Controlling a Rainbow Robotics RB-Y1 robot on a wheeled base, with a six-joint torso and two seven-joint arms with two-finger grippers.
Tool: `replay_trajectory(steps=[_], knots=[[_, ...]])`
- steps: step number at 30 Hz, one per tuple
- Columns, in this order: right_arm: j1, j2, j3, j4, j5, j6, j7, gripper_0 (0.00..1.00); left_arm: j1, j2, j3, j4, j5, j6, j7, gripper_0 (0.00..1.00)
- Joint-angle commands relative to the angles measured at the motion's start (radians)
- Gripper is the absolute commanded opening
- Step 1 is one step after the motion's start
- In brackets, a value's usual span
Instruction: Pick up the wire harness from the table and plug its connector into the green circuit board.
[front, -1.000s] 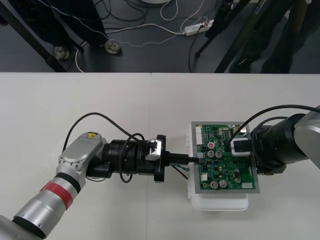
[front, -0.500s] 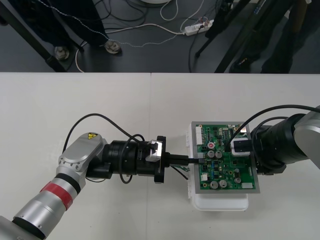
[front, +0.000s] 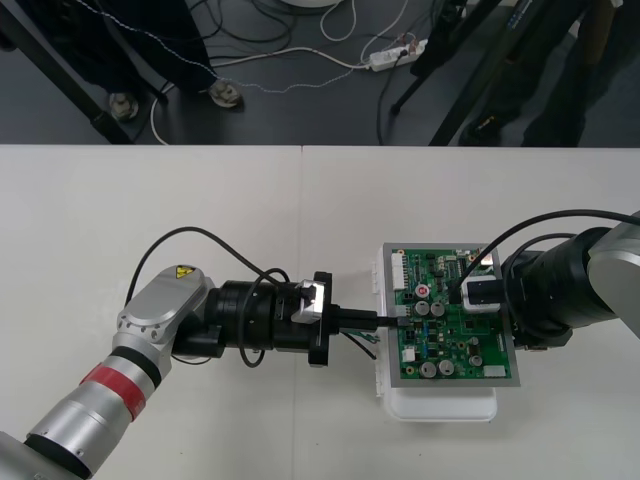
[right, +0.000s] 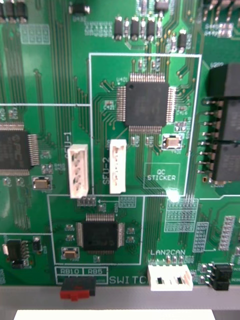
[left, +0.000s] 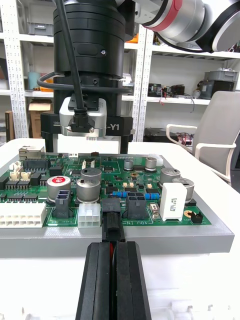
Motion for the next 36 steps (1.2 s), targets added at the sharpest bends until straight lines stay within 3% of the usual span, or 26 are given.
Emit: replay_trajectory(steps=[1,36], knots=[[0.011,0.010,-0.028,-0.028,0.000,-0.006,-0.022,1.00,0.005,-0.026,-0.026,-0.059,0.008,0.026,-0.081,0.00],[0.009,0.011,-0.026,-0.028,0.000,-0.006,-0.022,1.00,0.007,-0.079,-0.026,-0.073,-0.050,0.080,-0.111,0.00]])
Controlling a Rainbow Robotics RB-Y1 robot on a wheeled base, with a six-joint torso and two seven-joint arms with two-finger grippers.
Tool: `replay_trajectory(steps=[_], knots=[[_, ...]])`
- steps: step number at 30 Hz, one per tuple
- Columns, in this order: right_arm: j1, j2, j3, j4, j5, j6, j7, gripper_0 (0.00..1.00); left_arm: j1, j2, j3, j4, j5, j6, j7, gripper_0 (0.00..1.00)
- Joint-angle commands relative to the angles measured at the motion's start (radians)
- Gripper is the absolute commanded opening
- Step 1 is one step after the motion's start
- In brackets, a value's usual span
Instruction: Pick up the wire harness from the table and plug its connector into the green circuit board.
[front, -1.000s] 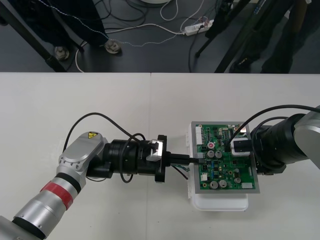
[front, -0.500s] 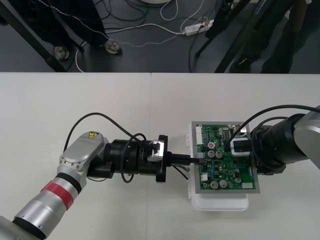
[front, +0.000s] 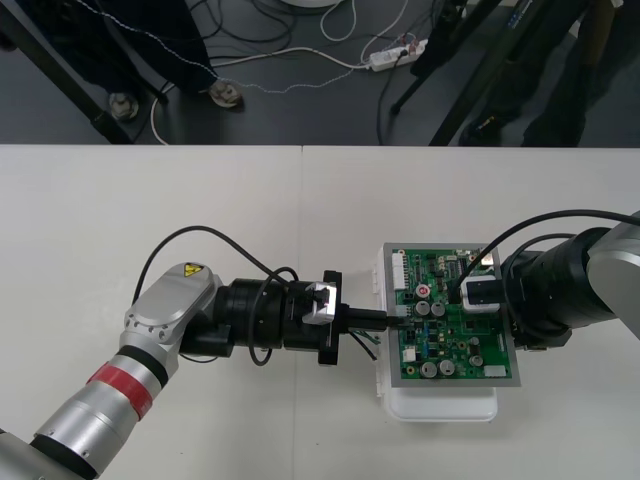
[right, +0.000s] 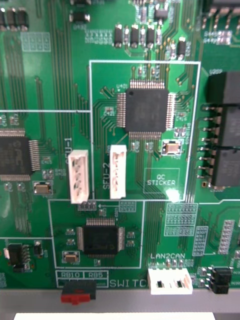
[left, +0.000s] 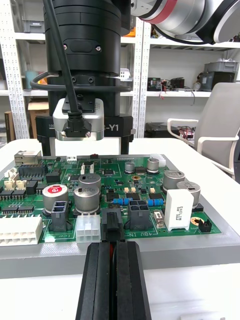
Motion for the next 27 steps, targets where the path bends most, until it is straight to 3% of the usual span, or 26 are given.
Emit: replay_trajectory(steps=[1,8,9,10,11,14,16,27], knots=[[0.008,0.006,-0.027,-0.028,0.001,-0.005,-0.022,1.00,0.007,-0.063,-0.021,-0.042,-0.009,0.048,-0.108,0.00],[0.008,0.006,-0.027,-0.028,0.004,-0.005,-0.022,1.00,0.007,-0.047,-0.019,-0.042,-0.009,0.048,-0.105,0.00],[0.008,0.006,-0.027,-0.028,0.004,-0.005,-0.022,1.00,0.007,-0.041,-0.019,-0.042,-0.009,0.048,-0.105,0.06],[0.008,0.006,-0.025,-0.028,0.004,-0.005,-0.022,1.00,0.007,-0.037,-0.016,-0.040,-0.010,0.048,-0.105,0.20],[0.008,0.006,-0.027,-0.028,0.004,-0.005,-0.022,1.00,0.007,-0.027,-0.016,-0.042,-0.009,0.048,-0.104,0.43],[0.008,0.006,-0.033,-0.028,0.007,-0.005,-0.019,1.00,0.007,-0.006,-0.010,-0.042,-0.009,0.048,-0.102,0.74],[0.008,0.006,-0.037,-0.028,0.009,-0.005,-0.016,1.00,0.007,0.011,-0.001,-0.042,-0.010,0.048,-0.102,0.79],[0.021,-0.011,-0.077,-0.025,0.026,-0.005,0.006,1.00,0.033,0.158,0.083,-0.200,-0.082,0.045,-0.013,0.81]])
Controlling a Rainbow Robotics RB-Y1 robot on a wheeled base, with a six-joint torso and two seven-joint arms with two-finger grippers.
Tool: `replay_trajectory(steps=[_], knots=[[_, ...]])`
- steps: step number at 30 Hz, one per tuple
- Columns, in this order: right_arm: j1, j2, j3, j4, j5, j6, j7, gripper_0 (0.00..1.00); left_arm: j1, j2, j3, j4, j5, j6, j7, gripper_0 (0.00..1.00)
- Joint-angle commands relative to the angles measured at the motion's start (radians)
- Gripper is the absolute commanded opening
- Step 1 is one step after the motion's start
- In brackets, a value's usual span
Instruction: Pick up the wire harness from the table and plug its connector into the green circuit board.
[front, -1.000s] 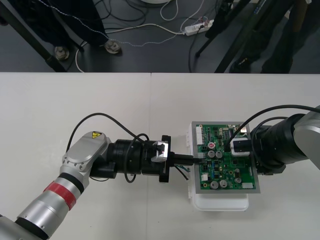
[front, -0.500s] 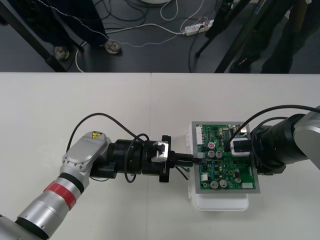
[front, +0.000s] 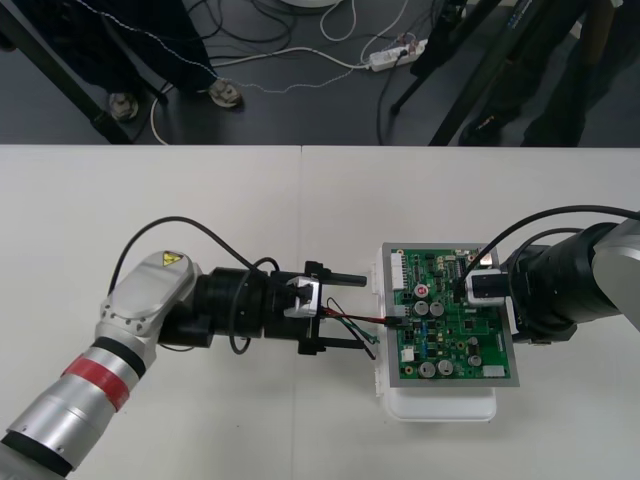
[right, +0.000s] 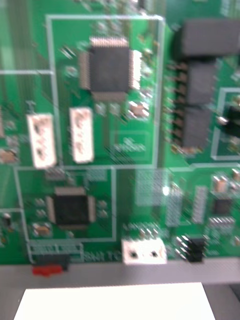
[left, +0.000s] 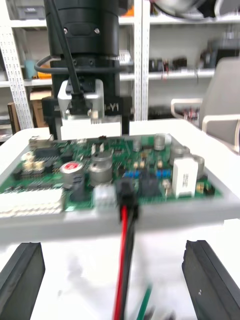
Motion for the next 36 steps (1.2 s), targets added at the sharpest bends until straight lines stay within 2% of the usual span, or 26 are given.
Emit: replay_trajectory(steps=[1,8,14,26,36], knots=[[0.021,-0.017,-0.058,-0.025,0.001,-0.005,0.009,1.00,0.032,0.095,0.072,-0.146,-0.042,0.025,0.012,0.81],[0.049,-0.085,-0.107,-0.025,-0.096,0.020,0.033,1.00,0.063,0.176,0.115,-0.288,-0.055,0.018,0.141,0.81],[0.064,-0.157,-0.198,-0.027,-0.258,0.038,0.107,1.00,0.083,0.273,0.200,-0.452,-0.059,0.016,0.292,0.81],[0.087,-0.169,-0.469,-0.027,-0.588,-0.005,0.300,1.00,0.070,0.388,0.402,-0.767,-0.188,0.018,0.579,0.81],[0.089,-0.171,-0.584,-0.025,-0.877,-0.005,0.289,1.00,0.044,0.420,0.459,-0.870,-0.188,0.025,0.791,0.81]])
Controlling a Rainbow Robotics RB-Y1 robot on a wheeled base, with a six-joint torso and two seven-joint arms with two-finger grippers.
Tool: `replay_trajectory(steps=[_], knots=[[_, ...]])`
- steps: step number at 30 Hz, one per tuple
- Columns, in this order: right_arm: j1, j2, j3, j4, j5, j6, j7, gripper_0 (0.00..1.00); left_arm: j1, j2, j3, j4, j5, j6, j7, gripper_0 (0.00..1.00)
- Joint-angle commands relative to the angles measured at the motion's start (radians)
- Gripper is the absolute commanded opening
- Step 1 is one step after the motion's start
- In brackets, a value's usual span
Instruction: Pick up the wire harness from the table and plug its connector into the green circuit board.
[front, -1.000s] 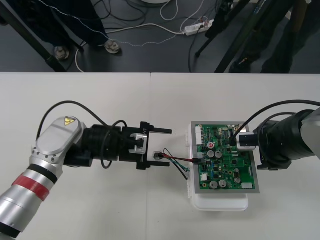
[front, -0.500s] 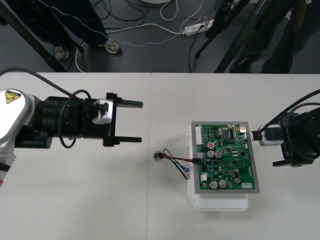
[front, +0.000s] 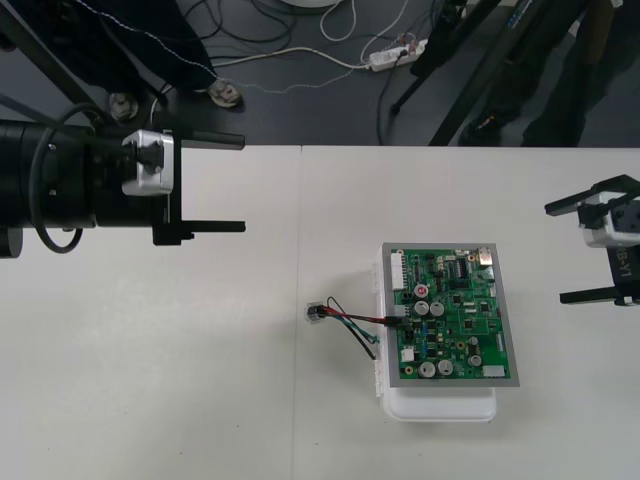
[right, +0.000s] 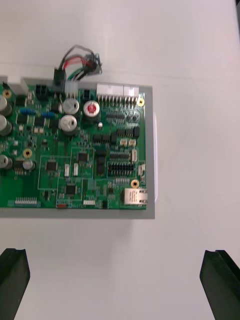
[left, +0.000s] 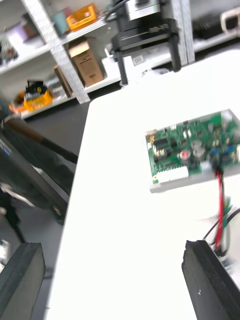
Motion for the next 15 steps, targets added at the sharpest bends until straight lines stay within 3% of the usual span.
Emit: replay_trajectory(steps=[1,15], knots=[[0.008,-0.042,-0.083,-0.022,-0.139,-0.006,0.023,1.00,-0.027,0.059,0.054,-0.060,0.001,0.025,0.169,0.81],[0.009,-0.041,-0.106,0.024,-0.395,-0.006,0.039,1.00,-0.031,0.102,0.074,-0.064,0.015,0.022,0.192,0.81]])
